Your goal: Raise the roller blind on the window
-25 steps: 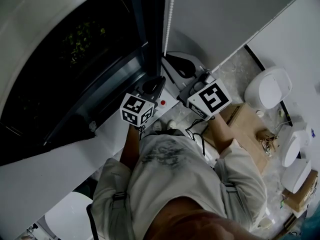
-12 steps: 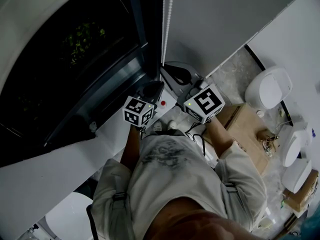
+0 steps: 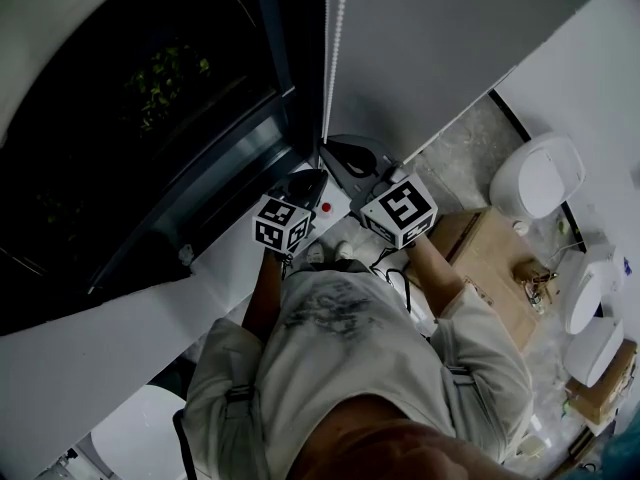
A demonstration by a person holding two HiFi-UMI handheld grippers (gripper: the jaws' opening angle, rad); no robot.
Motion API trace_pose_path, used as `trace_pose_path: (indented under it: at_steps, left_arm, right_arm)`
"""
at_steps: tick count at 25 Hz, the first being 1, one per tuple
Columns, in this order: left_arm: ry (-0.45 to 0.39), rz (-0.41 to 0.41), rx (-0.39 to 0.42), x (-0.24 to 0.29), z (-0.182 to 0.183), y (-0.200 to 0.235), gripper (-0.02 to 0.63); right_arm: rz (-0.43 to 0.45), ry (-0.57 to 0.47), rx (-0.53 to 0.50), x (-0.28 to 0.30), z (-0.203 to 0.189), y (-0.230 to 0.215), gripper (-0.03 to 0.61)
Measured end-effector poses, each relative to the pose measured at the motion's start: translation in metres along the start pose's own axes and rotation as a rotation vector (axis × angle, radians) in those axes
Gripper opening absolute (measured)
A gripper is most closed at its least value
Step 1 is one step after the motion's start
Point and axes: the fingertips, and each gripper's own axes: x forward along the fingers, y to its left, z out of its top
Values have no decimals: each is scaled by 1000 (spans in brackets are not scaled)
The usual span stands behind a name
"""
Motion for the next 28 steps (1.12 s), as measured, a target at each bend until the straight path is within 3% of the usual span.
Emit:
trace_pose_path:
  at_steps: [15, 22, 28]
  left_arm:
    - [-27, 14, 10, -11, 3, -4, 15]
    - [-103, 11, 48, -36, 47, -12, 48]
    - [-206, -1, 108, -63, 107, -27, 69]
  right_arm:
    - [4, 3, 0, 1, -4, -1, 11]
    - [7, 2, -5, 0, -4, -2, 11]
    - [6, -2, -3, 0, -4, -4, 11]
